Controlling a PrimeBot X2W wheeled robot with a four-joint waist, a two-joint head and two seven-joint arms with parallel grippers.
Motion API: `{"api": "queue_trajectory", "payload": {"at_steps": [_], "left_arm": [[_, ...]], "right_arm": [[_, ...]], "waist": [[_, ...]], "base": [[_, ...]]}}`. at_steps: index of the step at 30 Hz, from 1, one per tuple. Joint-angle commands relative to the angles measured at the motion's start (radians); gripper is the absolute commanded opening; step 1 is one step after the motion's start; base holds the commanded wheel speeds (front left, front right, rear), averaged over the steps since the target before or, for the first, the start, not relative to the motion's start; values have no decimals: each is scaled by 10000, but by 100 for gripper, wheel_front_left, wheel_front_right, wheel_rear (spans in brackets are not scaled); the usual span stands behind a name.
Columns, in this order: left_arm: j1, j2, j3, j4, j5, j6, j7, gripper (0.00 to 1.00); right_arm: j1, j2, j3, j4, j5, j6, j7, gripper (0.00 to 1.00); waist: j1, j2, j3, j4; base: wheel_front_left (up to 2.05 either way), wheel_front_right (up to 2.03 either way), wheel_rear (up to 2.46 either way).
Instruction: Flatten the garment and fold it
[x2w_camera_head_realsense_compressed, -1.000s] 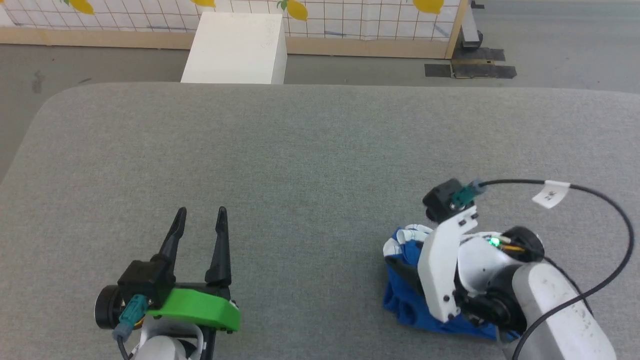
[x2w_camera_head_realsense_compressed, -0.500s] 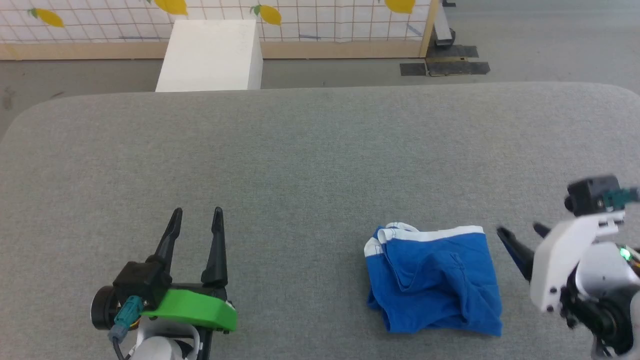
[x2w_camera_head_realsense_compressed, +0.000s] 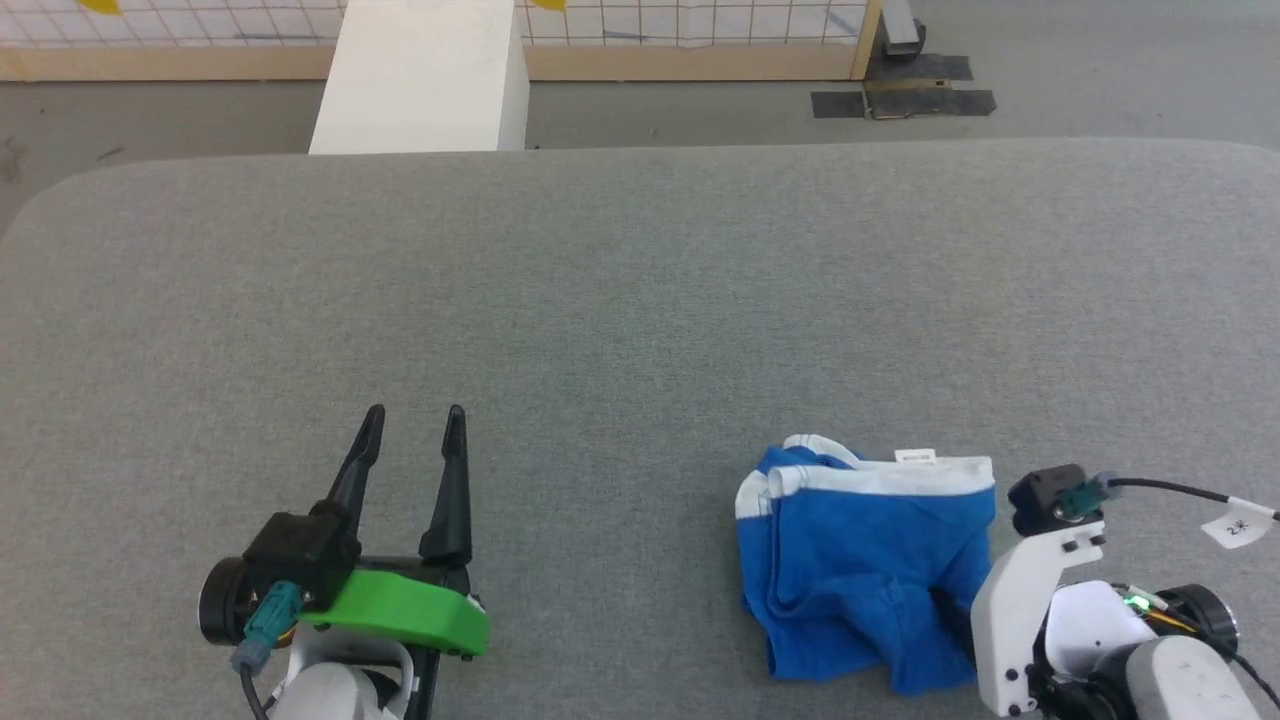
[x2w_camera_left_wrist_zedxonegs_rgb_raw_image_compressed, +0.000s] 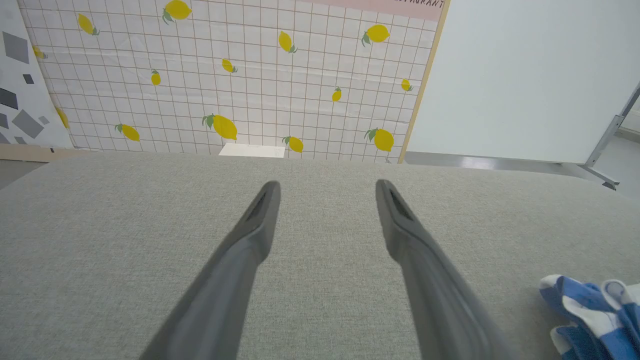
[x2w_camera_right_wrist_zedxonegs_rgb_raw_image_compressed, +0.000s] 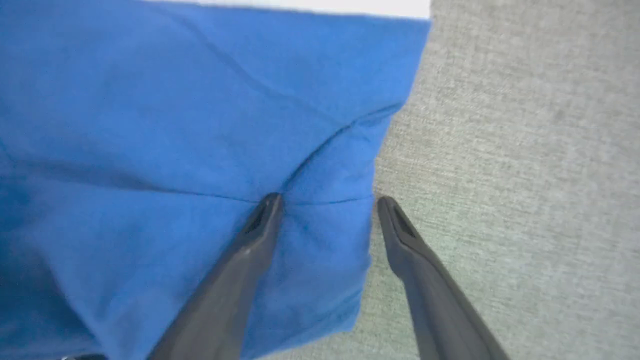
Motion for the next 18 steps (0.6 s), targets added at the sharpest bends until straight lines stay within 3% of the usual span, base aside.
{"api": "queue_trajectory", "payload": {"at_steps": [1,2,3,4,10,18], "left_arm": [[-160,-22,5,29,142,-69,-40,100],[-162,-28,17,32,145,-63,-40,100],[-139,-45,36,30,154,-70,-40,100],[-131,-49,41,28,157,-73,-40,100],[51,-78,230,-105,130,20,-40,100],[74,-30,534,-461,134,109,-40,100]], "right_arm": [[-185,20,120,286,-47,-15,-110,100],[-235,19,179,455,-28,-15,-161,100],[-394,-36,329,894,49,-15,-333,32],[-452,-77,367,943,70,-15,-416,0],[-992,-891,1423,414,321,-15,-442,0],[-2880,-3081,3866,-729,1409,-15,317,0]], "waist": [[0,0,51,93],[0,0,57,113],[0,0,59,175],[0,0,59,182],[0,0,14,-382],[0,0,408,-2828]], "base": [[0,0,0],[0,0,0],[0,0,0],[0,0,0],[0,0,0],[0,0,0]]}}
